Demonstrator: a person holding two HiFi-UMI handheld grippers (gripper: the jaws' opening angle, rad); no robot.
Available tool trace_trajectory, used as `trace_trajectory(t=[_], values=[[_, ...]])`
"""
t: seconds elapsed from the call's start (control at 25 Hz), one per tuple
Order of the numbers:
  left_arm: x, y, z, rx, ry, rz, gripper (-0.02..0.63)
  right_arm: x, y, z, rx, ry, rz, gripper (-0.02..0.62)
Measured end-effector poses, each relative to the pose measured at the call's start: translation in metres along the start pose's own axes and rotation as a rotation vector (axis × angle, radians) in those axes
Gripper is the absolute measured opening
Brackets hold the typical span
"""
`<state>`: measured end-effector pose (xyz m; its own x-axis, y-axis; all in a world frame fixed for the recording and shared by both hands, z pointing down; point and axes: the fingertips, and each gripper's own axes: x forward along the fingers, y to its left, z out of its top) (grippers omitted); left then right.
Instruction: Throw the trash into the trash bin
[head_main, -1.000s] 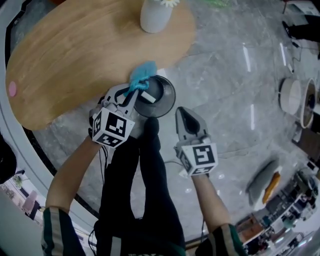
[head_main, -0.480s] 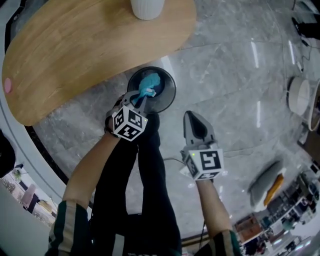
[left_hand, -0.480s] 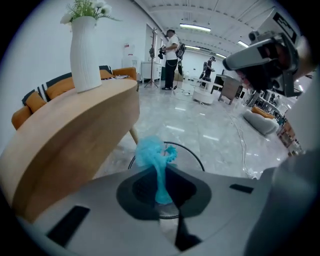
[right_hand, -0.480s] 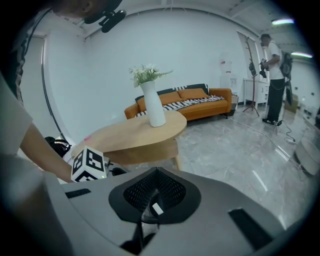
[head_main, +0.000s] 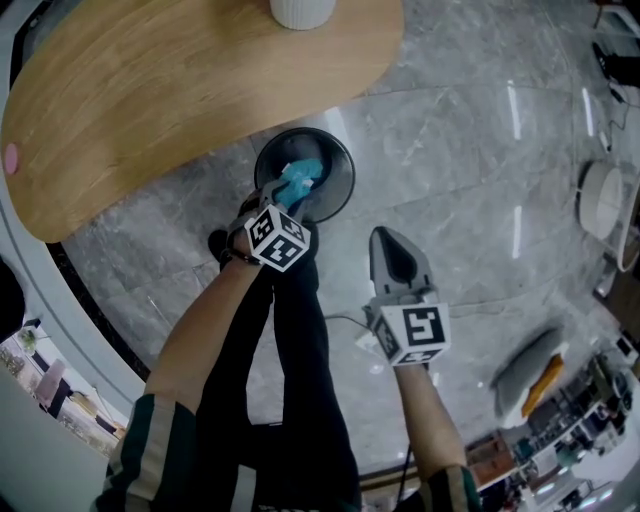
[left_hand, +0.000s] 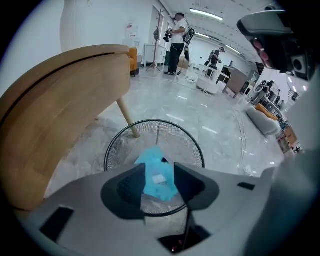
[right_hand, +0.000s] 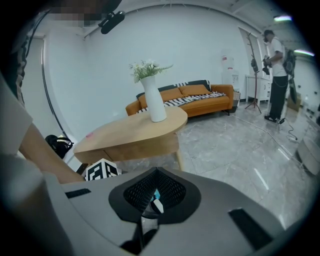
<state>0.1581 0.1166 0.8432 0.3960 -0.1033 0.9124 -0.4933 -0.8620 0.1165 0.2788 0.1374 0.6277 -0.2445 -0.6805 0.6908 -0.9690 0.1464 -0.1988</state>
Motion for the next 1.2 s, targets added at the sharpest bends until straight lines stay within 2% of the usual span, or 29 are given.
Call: trace_trajectory(t=[0.2, 0.44, 0.52, 0.68, 0.8, 0.88, 0.96, 1.04, 1.2], values=[[-0.001, 0.003, -0.007, -0.029, -0.004, -0.005, 0.232, 0.005, 0.013, 0.006, 0.015, 0.015, 0.036, 0.0], [-0.019, 0.006, 0.0, -0.046, -0.031, 0.012, 0.233, 0.006, 0.014, 0.017, -0.002, 0.035, 0.043, 0.0], [-0.032, 0.009, 0.001, -0.063, -0.061, 0.018, 0.233, 0.009, 0.022, 0.019, -0.008, 0.066, 0.04, 0.0], [-0.068, 0.024, 0.002, -0.11, -0.156, 0.032, 0.231, 0.023, 0.055, 0.028, -0.02, 0.051, 0.081, 0.0], [-0.1, 0.038, 0.006, -0.153, -0.225, 0.06, 0.2, 0.032, 0.08, 0.046, -0.062, 0.039, 0.117, 0.0], [-0.123, 0.054, 0.007, -0.185, -0.276, 0.098, 0.136, 0.038, 0.097, 0.059, -0.09, 0.023, 0.149, 0.0], [-0.148, 0.07, 0.006, -0.201, -0.323, 0.132, 0.024, 0.043, 0.111, 0.072, -0.139, 0.024, 0.164, 0.0], [-0.174, 0.087, 0.001, -0.216, -0.357, 0.162, 0.002, 0.047, 0.132, 0.089, -0.153, 0.005, 0.195, 0.0], [-0.226, 0.125, -0.02, -0.293, -0.395, 0.24, 0.002, 0.059, 0.17, 0.119, -0.181, -0.017, 0.258, 0.0]])
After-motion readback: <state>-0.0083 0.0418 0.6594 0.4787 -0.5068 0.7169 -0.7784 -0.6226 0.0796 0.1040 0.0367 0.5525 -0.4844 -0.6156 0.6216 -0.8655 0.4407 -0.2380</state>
